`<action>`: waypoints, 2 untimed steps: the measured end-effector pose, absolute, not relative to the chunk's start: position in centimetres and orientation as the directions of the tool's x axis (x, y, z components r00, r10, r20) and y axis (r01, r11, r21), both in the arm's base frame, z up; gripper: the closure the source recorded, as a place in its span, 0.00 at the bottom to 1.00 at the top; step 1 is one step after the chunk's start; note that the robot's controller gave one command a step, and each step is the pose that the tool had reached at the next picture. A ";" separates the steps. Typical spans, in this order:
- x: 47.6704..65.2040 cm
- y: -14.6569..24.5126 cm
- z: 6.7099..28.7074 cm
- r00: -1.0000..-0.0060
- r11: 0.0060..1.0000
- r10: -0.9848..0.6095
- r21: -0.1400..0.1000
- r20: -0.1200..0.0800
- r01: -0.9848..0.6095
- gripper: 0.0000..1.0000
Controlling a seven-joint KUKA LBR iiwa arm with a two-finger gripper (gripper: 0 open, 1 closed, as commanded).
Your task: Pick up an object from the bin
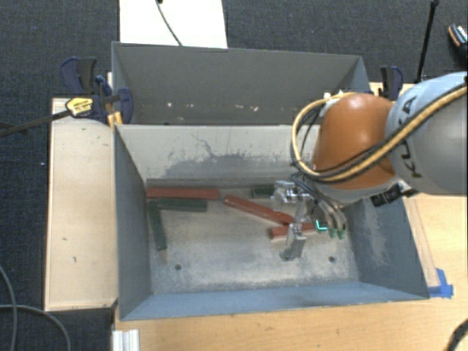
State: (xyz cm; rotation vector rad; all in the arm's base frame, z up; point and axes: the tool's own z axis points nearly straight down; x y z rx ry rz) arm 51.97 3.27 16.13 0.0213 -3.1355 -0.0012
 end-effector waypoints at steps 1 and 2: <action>55.0 -3.6 6.6 -0.998 0.998 -0.066 -0.001 0.004 -0.066 0.00; 52.2 -5.0 10.1 -1.000 1.000 -0.004 0.000 0.002 -0.004 0.00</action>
Offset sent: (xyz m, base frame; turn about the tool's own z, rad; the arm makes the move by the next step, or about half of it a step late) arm 0.0315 -0.0649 -0.0913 -0.0578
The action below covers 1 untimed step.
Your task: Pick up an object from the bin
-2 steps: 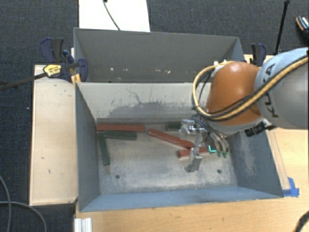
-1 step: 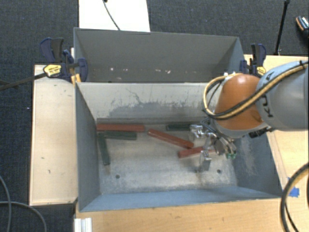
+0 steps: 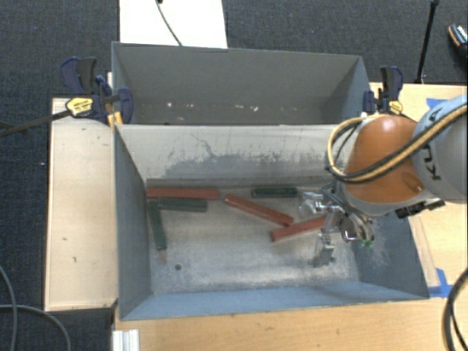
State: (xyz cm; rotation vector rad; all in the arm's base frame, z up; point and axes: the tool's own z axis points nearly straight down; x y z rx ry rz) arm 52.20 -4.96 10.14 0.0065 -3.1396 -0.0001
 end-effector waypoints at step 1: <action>53.3 -3.1 10.1 -0.992 0.992 -0.130 0.000 -0.006 -0.130 0.00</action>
Offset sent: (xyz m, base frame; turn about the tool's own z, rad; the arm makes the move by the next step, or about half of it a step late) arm 0.0095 0.0184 -0.0014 -0.1275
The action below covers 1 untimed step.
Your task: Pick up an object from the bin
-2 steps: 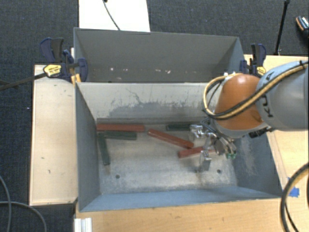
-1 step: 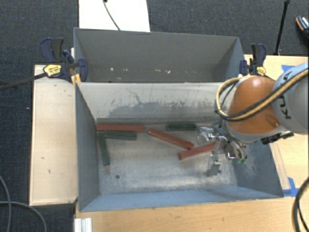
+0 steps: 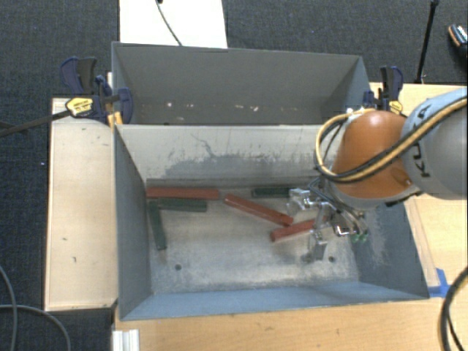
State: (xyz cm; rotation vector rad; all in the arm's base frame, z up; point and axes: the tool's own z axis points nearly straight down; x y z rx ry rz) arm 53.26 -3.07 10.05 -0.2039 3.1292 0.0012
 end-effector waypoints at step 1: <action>54.3 -6.2 7.0 -0.960 0.960 -0.281 -0.002 -0.005 -0.281 0.00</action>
Offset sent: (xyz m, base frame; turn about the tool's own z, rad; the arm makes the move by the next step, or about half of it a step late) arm 0.0095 -0.0301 -0.0305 -0.1573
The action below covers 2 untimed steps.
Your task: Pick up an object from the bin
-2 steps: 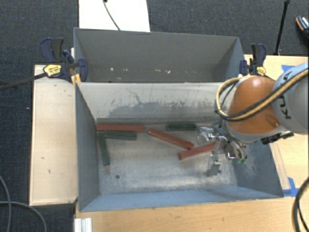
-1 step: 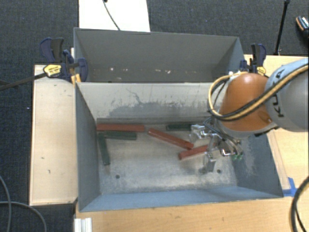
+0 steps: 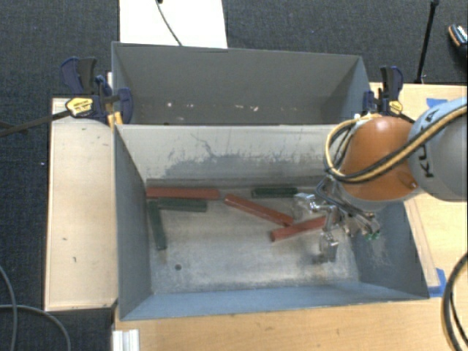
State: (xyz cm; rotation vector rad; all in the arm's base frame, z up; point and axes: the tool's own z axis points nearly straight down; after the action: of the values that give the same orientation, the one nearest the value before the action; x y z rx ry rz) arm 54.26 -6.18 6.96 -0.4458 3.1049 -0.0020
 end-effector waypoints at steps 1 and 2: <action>53.5 -5.9 7.0 -0.888 0.888 -0.460 0.001 0.001 -0.460 0.00; 53.5 -5.9 7.1 -0.889 0.889 -0.457 0.001 0.000 -0.457 1.00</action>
Offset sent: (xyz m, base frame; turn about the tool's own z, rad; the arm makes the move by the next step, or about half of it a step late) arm -0.0084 0.0021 0.0004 -0.1951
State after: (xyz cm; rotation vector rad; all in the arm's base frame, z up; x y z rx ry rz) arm 53.47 -5.94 7.06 -0.7388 3.0537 0.0016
